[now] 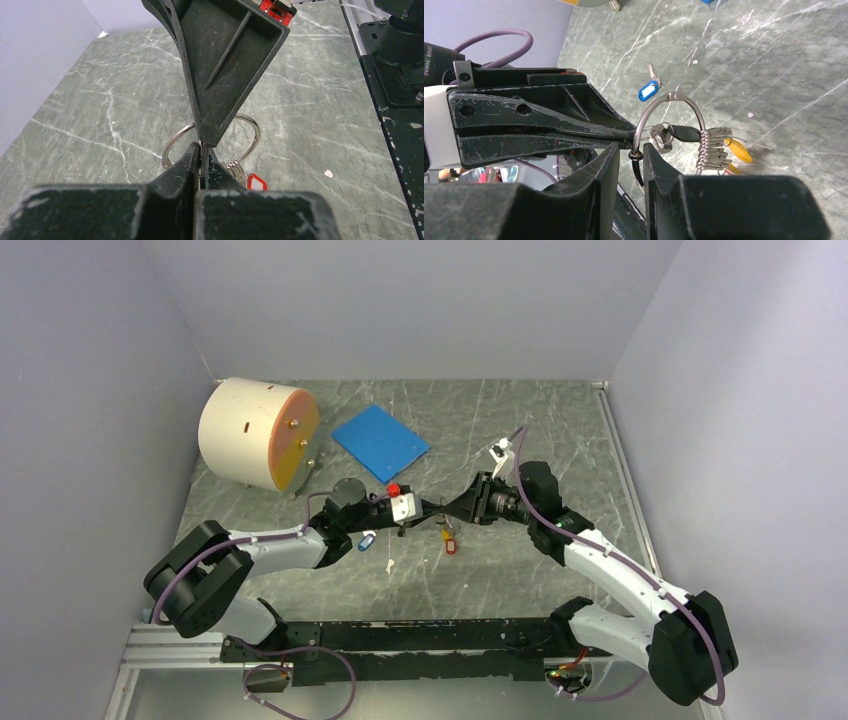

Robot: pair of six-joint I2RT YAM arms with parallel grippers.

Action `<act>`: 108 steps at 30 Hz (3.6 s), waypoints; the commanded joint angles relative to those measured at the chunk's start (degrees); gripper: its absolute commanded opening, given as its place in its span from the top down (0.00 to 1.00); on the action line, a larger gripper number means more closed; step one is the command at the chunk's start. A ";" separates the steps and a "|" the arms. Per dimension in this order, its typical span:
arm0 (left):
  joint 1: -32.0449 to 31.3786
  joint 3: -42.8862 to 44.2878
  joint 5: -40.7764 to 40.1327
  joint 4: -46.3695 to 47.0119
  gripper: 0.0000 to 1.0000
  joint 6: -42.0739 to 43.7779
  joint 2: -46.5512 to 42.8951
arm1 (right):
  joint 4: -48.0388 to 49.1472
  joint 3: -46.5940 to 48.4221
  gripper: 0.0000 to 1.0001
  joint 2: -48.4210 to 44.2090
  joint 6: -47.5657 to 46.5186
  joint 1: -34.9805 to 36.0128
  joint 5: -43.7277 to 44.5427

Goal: Remove the keys from the keyring

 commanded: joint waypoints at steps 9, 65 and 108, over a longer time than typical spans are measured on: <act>-0.56 -0.17 1.60 4.14 0.98 -1.24 -0.51 | 5.04 -1.04 0.80 -3.03 2.74 0.23 3.63; -0.06 -0.59 0.20 5.23 0.67 -3.20 0.42 | -9.68 8.43 1.00 -2.81 -8.33 0.63 4.80; 1.18 0.24 3.28 4.07 0.64 -7.62 -1.41 | -4.74 5.01 1.00 -5.73 -8.24 0.55 3.09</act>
